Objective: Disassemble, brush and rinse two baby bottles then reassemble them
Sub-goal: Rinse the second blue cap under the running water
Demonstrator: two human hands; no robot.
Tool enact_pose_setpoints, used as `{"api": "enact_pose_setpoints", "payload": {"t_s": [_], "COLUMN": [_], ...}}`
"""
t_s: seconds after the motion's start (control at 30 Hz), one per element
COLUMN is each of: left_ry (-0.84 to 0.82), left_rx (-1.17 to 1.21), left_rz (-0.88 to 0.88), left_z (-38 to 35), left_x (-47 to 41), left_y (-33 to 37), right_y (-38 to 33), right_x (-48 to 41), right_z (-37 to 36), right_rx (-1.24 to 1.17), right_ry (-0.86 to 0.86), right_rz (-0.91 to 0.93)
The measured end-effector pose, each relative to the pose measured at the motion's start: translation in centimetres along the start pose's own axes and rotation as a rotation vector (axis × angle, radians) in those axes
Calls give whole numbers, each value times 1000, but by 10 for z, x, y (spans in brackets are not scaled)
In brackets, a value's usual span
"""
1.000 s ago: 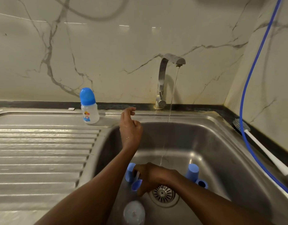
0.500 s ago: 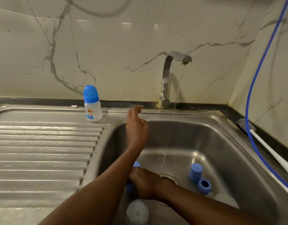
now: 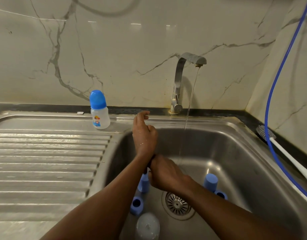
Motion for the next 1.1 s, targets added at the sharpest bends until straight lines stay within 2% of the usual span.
{"api": "enact_pose_setpoints", "payload": {"t_s": [0.07,0.13,0.23,0.3,0.37,0.47,0.53,0.57,0.67,0.73,0.83,0.97,1.1], "left_ry": [16,15,10,0,-18,-107,-269,-379,-693,-767,-679,-562,-439], "left_rx": [16,32,46,42,48,66,95,124,265,341,329,285,226], "left_rz": [30,50,48,48,48,70,133,164,232,224,204,182,124], "left_z": [2,2,1,0,-2,-5,-12,-18,-39,-49,-48,-44,-41], "left_x": [-1,-2,-1,-1,0,3,9,15,33,40,39,36,32], "left_y": [-3,-4,-5,-6,-8,-14,-17,-18,-11,-4,-2,-6,-6], "right_y": [1,8,22,26,29,49,73,84,101,102,103,100,103], "right_x": [3,4,-2,-4,-7,-11,-9,-6,-1,0,-1,0,-3], "right_z": [-5,-23,-47,-52,-42,-6,21,31,41,39,39,41,38], "right_rx": [98,130,3,-72,-96,-336,-584,-710,-1067,-1248,-1411,-1438,-1062], "right_ry": [-14,-108,-244,-238,-107,299,579,656,654,571,500,412,537], "right_rz": [54,92,83,74,45,-64,-190,-259,-280,-274,-313,-319,-341]}}
Point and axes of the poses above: each hand's wrist, its own x-axis away from the middle knuckle, its own z-axis out of the back of the hand, y = z × x, the point moved 2 cm from there along -x, towards the middle knuckle, and after that the axes turned 3 degrees about -x, right-handed, at the moved point
